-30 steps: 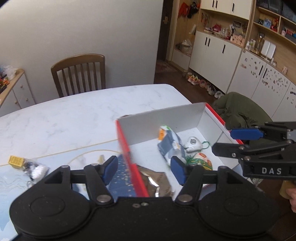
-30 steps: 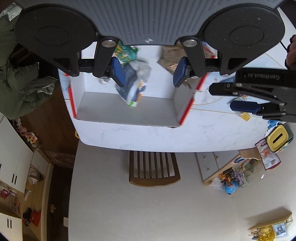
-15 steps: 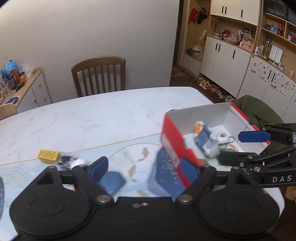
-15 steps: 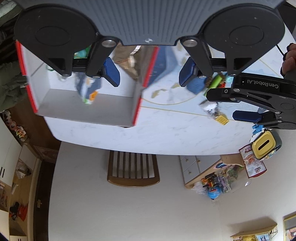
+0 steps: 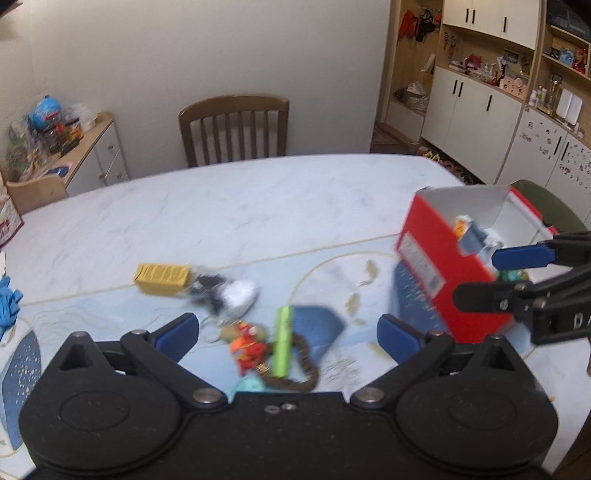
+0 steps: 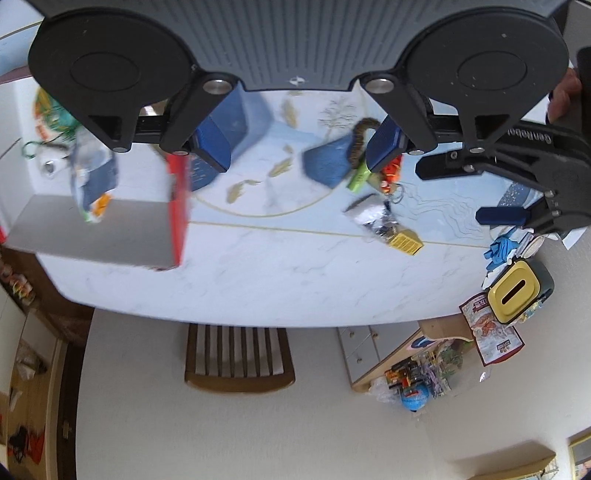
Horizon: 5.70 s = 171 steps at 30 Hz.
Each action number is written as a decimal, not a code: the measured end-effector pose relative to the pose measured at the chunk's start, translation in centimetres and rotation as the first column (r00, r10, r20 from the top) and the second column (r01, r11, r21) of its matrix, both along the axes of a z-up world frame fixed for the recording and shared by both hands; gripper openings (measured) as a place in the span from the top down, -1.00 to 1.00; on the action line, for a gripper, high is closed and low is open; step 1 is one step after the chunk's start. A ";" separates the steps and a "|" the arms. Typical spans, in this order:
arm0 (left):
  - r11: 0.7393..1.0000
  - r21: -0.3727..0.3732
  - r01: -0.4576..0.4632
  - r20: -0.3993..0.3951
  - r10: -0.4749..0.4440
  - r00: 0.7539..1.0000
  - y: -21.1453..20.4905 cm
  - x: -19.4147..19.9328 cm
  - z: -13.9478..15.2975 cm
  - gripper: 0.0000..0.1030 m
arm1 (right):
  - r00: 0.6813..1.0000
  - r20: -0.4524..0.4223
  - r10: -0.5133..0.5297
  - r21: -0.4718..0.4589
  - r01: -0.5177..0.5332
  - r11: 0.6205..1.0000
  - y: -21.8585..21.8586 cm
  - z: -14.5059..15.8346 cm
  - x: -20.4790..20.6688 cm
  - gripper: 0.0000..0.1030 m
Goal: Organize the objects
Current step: 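Withdraw both tools from the box back toward the remaining items, then grasp the green tube with the right tool while the left tool grasps the light-blue keychain, then carry the green tube with the right tool while the left tool carries the blue keychain to the box, then lower the blue keychain into the box and open the left tool while the right tool releases the tube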
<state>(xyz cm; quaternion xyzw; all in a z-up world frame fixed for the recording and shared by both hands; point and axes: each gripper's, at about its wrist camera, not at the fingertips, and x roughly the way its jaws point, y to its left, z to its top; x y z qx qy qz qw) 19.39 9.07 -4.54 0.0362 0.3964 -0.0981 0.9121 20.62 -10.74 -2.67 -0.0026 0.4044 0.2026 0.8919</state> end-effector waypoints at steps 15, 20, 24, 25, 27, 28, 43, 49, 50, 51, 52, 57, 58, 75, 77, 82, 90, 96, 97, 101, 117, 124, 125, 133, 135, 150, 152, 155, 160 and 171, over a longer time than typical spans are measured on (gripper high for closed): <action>0.998 -0.049 -0.029 -0.048 0.027 0.998 4.5 -0.6 -6.5 -0.99 | 0.995 -0.102 -0.013 -0.067 0.006 0.998 7.1 -4.4 4.3 -0.56; 0.999 -0.032 -0.021 -0.036 0.020 0.999 4.5 -1.1 -8.3 -0.97 | 0.993 -0.115 0.009 -0.093 -0.020 0.995 9.0 -5.9 5.1 -0.56; 1.000 -0.016 -0.003 0.002 0.003 1.000 4.3 -1.3 -9.2 -0.97 | 0.990 -0.143 -0.002 -0.095 -0.012 0.995 9.9 -7.2 6.0 -0.56; 1.000 -0.017 0.001 0.002 -0.001 1.000 4.2 -1.2 -9.4 -0.96 | 0.989 -0.149 -0.006 -0.098 -0.008 0.995 10.2 -7.5 6.2 -0.56; 1.000 -0.020 0.008 -0.006 -0.008 1.000 4.2 -1.0 -9.8 -0.93 | 0.988 -0.156 -0.011 -0.109 -0.006 0.994 10.6 -8.0 6.6 -0.56; 1.000 -0.017 0.013 -0.010 -0.013 1.000 4.1 -0.9 -10.1 -0.90 | 0.987 -0.159 -0.014 -0.116 -0.004 0.993 10.8 -8.3 6.9 -0.56; 0.997 -0.064 0.031 -0.078 -0.036 0.996 5.5 0.6 -11.9 -0.41 | 0.966 -0.255 -0.049 -0.079 0.030 0.996 12.9 -10.7 9.7 -0.09; 0.995 -0.089 0.049 -0.074 -0.056 0.996 5.7 0.7 -11.7 -0.06 | 0.954 -0.293 -0.070 -0.045 0.059 0.997 12.9 -11.2 10.4 0.18; 0.994 -0.090 0.057 -0.074 -0.064 0.995 5.7 0.7 -11.6 -0.02 | 0.952 -0.298 -0.072 -0.039 0.063 0.997 12.9 -11.3 10.4 0.23; 0.994 -0.087 0.063 -0.074 -0.069 0.995 5.6 0.6 -11.6 0.00 | 0.950 -0.304 -0.074 -0.033 0.067 0.997 12.9 -11.4 10.5 0.27; 0.994 -0.083 0.065 -0.073 -0.071 0.995 5.5 0.6 -11.6 0.03 | 0.948 -0.309 -0.075 -0.028 0.070 0.997 12.8 -11.4 10.5 0.34; 0.993 -0.085 0.077 -0.074 -0.084 0.994 5.4 0.6 -11.6 0.24 | 0.948 -0.308 -0.074 -0.018 0.072 0.997 12.8 -11.3 10.2 0.50; 0.993 -0.086 0.078 -0.075 -0.085 0.994 5.4 0.6 -11.6 0.26 | 0.948 -0.308 -0.075 -0.014 0.074 0.997 12.7 -11.2 10.2 0.56; 0.990 -0.136 0.031 -0.109 -0.046 0.993 6.3 0.2 -10.9 0.38 | 0.967 -0.238 -0.089 0.056 0.105 0.993 11.4 -8.2 7.8 0.70; 0.989 -0.149 0.018 -0.112 -0.035 0.993 6.4 0.0 -10.6 0.38 | 0.975 -0.203 -0.091 0.068 0.107 0.992 10.9 -7.4 7.2 0.71; 0.982 -0.187 -0.024 -0.117 0.002 0.993 6.6 -0.3 -9.3 0.38 | 0.980 -0.170 -0.104 0.122 0.126 0.985 9.5 -5.6 6.6 0.71; 0.981 -0.191 -0.016 -0.087 0.000 0.996 4.9 -0.3 -6.4 0.38 | 0.980 -0.162 -0.112 0.141 0.136 0.981 6.6 -2.7 5.8 0.71; 0.983 -0.178 0.039 -0.055 -0.049 0.997 1.7 -0.4 -4.1 0.38 | 0.985 -0.141 -0.100 0.148 0.120 0.982 2.8 0.3 4.9 0.71; 0.984 -0.173 0.049 -0.049 -0.059 0.997 1.0 -0.4 -3.7 0.38 | 0.986 -0.133 -0.098 0.149 0.118 0.982 1.9 0.8 4.7 0.71; 0.982 -0.166 0.087 -0.032 -0.093 0.995 -1.9 -0.5 -2.5 0.38 | 0.989 -0.106 -0.106 0.160 0.122 0.980 -2.0 2.5 4.0 0.71; 0.973 -0.147 0.178 -0.011 -0.182 0.983 -14.4 0.8 -0.4 0.38 | 0.965 -0.074 -0.252 0.117 0.259 0.959 -18.6 3.2 3.6 0.71; 0.970 -0.114 0.215 -0.031 -0.220 0.975 -19.6 2.0 -0.4 0.38 | 0.947 -0.074 -0.312 0.068 0.317 0.946 -24.3 1.9 3.9 0.71; 0.970 -0.110 0.216 -0.036 -0.221 0.974 -20.3 2.2 -0.5 0.38 | 0.945 -0.081 -0.318 0.061 0.323 0.944 -25.0 1.6 4.0 0.71; 0.975 -0.056 0.217 -0.070 -0.220 0.973 -24.6 4.5 -1.3 0.38 | 0.943 -0.105 -0.317 -0.020 0.316 0.948 -28.3 -0.6 4.7 0.70; 0.976 -0.035 0.216 -0.082 -0.218 0.973 -25.5 5.4 -1.7 0.38 | 0.946 -0.112 -0.303 -0.052 0.299 0.953 -28.3 -1.5 5.0 0.71; 0.973 0.133 0.188 -0.158 -0.167 0.973 -30.3 10.8 -5.7 0.38 | 0.964 -0.134 -0.228 -0.155 0.207 0.966 -27.5 -5.9 8.4 0.71; 0.974 0.141 0.175 -0.173 -0.150 0.974 -30.4 11.4 -6.2 0.38 | 0.966 -0.138 -0.219 -0.165 0.196 0.967 -27.1 -6.4 8.9 0.71; 0.975 0.155 0.159 -0.207 -0.126 0.970 -30.7 12.2 -7.1 0.38 | 0.967 -0.144 -0.211 -0.179 0.184 0.966 -26.5 -7.1 9.7 0.71; 0.968 0.180 0.173 -0.251 -0.125 0.960 -31.5 13.0 -8.3 0.38 | 0.968 -0.145 -0.207 -0.195 0.177 0.965 -25.7 -7.7 11.0 0.70; 0.972 0.183 0.150 -0.388 -0.068 0.919 -31.2 14.3 -10.3 0.37 | 0.960 -0.172 -0.223 -0.187 0.190 0.964 -25.2 -8.3 13.1 0.70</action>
